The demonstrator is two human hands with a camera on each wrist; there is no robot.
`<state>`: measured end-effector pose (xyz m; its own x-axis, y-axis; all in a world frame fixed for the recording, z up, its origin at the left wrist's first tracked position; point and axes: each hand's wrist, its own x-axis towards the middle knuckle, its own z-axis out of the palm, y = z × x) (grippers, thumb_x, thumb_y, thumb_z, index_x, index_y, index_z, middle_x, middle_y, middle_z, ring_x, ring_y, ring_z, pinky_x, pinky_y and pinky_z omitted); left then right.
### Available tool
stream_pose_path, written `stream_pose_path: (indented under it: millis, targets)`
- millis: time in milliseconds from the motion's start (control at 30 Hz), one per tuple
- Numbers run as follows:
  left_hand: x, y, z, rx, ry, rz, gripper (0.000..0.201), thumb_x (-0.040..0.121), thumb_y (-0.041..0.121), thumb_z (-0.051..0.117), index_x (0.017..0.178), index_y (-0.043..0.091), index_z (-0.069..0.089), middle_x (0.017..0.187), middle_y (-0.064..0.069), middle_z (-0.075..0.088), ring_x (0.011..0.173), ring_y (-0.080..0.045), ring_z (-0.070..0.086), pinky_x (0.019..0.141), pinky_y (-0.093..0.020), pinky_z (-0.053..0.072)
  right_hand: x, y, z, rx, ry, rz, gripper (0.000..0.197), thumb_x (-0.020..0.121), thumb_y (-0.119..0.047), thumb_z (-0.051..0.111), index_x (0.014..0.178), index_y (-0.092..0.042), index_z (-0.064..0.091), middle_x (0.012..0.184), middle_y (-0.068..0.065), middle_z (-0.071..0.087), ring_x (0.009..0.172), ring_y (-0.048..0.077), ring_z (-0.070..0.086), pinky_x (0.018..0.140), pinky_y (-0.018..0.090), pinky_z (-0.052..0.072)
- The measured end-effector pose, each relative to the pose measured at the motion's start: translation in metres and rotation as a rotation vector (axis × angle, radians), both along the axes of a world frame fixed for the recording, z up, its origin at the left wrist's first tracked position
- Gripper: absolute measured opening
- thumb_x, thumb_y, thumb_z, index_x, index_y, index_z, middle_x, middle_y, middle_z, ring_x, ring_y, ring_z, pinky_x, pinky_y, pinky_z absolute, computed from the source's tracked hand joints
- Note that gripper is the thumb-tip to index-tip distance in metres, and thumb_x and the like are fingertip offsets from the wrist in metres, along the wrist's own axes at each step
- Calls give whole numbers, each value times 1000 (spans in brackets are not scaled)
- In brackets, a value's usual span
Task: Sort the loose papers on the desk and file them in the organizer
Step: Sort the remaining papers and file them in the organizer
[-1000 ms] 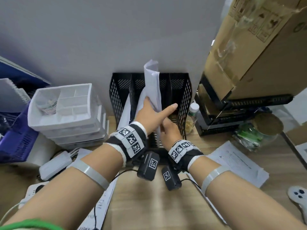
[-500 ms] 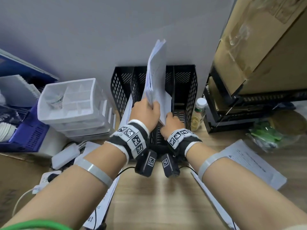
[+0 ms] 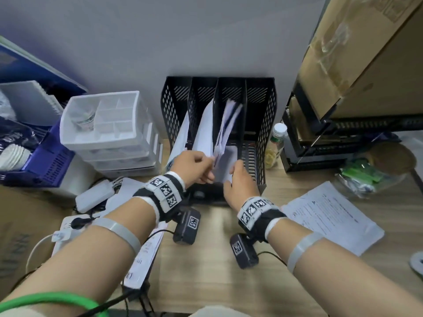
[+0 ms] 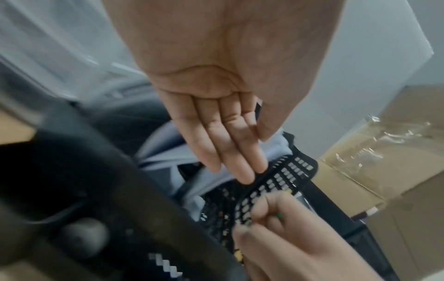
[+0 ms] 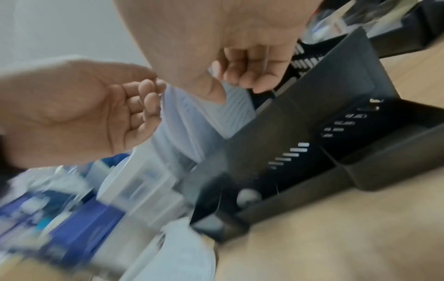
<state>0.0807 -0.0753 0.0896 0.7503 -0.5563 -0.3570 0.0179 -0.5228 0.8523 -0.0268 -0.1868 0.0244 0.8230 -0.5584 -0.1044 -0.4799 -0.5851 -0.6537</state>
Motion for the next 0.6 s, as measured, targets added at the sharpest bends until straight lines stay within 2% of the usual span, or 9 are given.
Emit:
stream_pose_path:
  millis: [67,133,200,267,333,400,467,533,600]
  targets:
    - [8,41,-12,33,-10,36,32,97,25,58,73,5,64,64,-13,73,59,-25,72,61,-30,61,-16,25,-8,124,48,163,16,86,-17,52,93,-24,40,77,3,60,71,30,60,67,41,52]
    - [20,88,-35,254,-149,9,30,93,29,58,71,12,67,66,-5,76,67,-21,74,73,-32,60,-25,48,-20,261,193,300,12,87,-21,53,96,-26,47,73,-4,58,74,26,61,68,37,50]
    - [30,140,-60,536,-202,-53,21,83,37,58,73,21,69,83,-2,78,87,-24,73,86,-37,56,-27,79,-36,353,316,348,18,85,-21,56,103,-25,54,75,-7,57,78,23,59,68,31,45]
    - [34,183,-79,680,-158,-71,12,85,32,62,91,25,69,111,-7,74,109,-29,66,97,-37,50,-24,109,-52,488,385,349,25,82,-23,59,107,-26,54,82,0,61,79,26,61,74,33,52]
    - [37,218,-93,791,-153,-80,29,88,27,63,116,17,65,127,-12,65,116,-32,60,98,-35,46,-20,138,-65,773,415,239,32,81,-20,57,111,-25,48,80,9,59,68,29,59,65,41,56]
    - [38,249,-101,862,-139,-86,42,88,28,59,128,17,58,135,-14,60,113,-32,59,95,-35,46,-15,168,-71,1083,466,70,43,86,-11,55,122,-26,38,84,10,56,62,22,57,56,36,53]
    - [37,268,-108,843,-134,-40,49,89,26,59,137,17,52,141,-15,54,123,-33,55,100,-36,43,-13,193,-81,1176,482,-46,60,84,-11,65,128,-33,31,110,10,60,85,24,70,71,46,60]
    - [37,276,-112,768,-160,13,51,89,24,60,139,18,51,144,-15,51,126,-33,54,101,-36,43,-12,212,-91,1237,451,-121,72,80,-12,74,131,-35,28,117,12,63,100,27,71,78,52,59]
    - [35,282,-113,688,-159,36,49,89,24,60,137,19,53,142,-13,54,118,-31,59,94,-32,45,-8,231,-100,1250,410,-152,55,82,-14,74,123,-17,37,112,17,70,95,29,71,79,50,59]
